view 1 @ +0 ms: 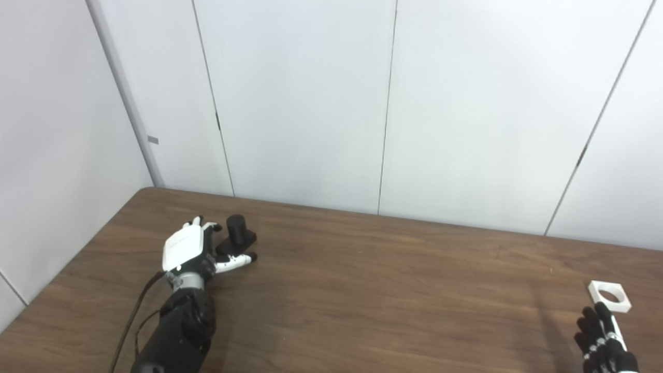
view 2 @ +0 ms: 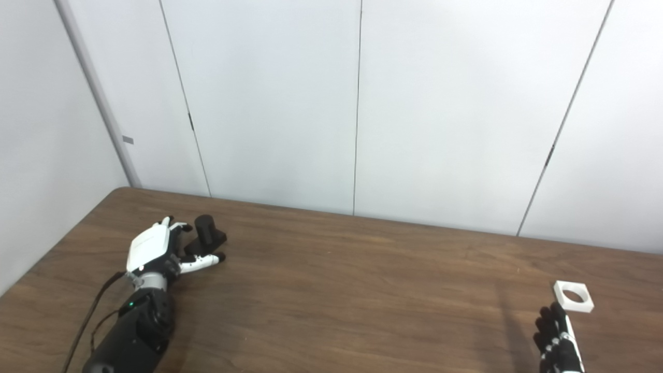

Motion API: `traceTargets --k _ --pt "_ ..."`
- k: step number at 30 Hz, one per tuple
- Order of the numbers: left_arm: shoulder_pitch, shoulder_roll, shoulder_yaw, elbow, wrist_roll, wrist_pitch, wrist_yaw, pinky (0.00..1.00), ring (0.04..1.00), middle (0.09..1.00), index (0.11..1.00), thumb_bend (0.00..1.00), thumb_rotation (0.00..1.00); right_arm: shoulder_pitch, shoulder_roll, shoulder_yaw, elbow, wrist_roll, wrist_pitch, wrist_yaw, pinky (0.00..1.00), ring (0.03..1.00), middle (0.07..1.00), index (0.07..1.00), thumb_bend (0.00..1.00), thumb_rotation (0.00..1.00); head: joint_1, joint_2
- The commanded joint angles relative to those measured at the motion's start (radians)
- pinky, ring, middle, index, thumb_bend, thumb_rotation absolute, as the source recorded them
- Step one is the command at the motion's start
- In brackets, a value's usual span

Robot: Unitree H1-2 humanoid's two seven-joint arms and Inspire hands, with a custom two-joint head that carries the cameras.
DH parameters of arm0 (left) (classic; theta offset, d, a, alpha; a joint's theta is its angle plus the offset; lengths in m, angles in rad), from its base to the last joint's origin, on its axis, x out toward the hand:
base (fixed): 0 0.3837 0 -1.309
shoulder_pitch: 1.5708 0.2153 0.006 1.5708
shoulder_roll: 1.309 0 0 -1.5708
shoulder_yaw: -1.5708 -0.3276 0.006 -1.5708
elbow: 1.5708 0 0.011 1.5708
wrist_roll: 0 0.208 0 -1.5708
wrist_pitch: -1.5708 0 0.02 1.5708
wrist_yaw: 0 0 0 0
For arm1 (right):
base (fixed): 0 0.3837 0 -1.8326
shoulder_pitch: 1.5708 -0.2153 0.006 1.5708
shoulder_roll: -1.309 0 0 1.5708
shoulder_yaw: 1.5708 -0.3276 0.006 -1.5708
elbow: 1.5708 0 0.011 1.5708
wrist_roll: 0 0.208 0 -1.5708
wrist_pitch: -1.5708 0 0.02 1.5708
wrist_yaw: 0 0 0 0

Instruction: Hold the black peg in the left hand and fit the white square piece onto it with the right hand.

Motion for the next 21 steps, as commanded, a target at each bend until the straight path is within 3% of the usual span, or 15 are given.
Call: traceTargets --k 1,10,14,15,16,21 --pt "-0.056 0.027 0.000 0.001 -0.004 0.007 0.016 1.00 1.000 0.983 0.766 0.87 0.49 0.084 0.031 0.010 0.106 0.003 -0.007 -0.006 1.00 0.993 0.985 1.000 0.55 1.00 0.000 0.001" --pt "-0.057 0.020 -0.007 0.042 -0.027 -0.007 0.063 1.00 1.000 0.923 0.633 0.84 0.40 0.090 0.028 0.011 0.091 -0.008 0.001 -0.008 1.00 0.996 0.988 1.000 0.55 1.00 0.000 0.004" --pt "-0.053 0.022 0.002 0.070 -0.053 -0.060 0.109 1.00 0.971 0.862 0.557 0.80 0.25 0.090 0.026 0.011 0.088 -0.011 0.002 -0.007 1.00 0.993 0.989 1.000 0.56 1.00 0.000 0.007" --pt "-0.053 0.022 0.004 0.077 -0.059 -0.072 0.120 1.00 0.963 0.847 0.523 0.66 0.16 0.090 0.026 0.011 0.088 -0.014 0.003 -0.008 1.00 0.991 0.988 1.000 0.56 1.00 0.000 0.007" --pt "-0.054 0.024 0.006 0.086 -0.068 -0.086 0.128 1.00 0.959 0.839 0.506 0.60 0.12 0.089 0.026 0.011 0.087 -0.017 0.004 -0.010 1.00 0.990 0.987 1.000 0.56 1.00 0.000 0.007" --pt "-0.050 0.038 -0.010 0.094 -0.072 -0.105 0.130 1.00 0.914 0.779 0.484 0.52 0.05 0.090 0.026 0.009 0.079 -0.022 0.008 -0.012 1.00 0.988 0.984 1.000 0.54 1.00 -0.002 0.008"
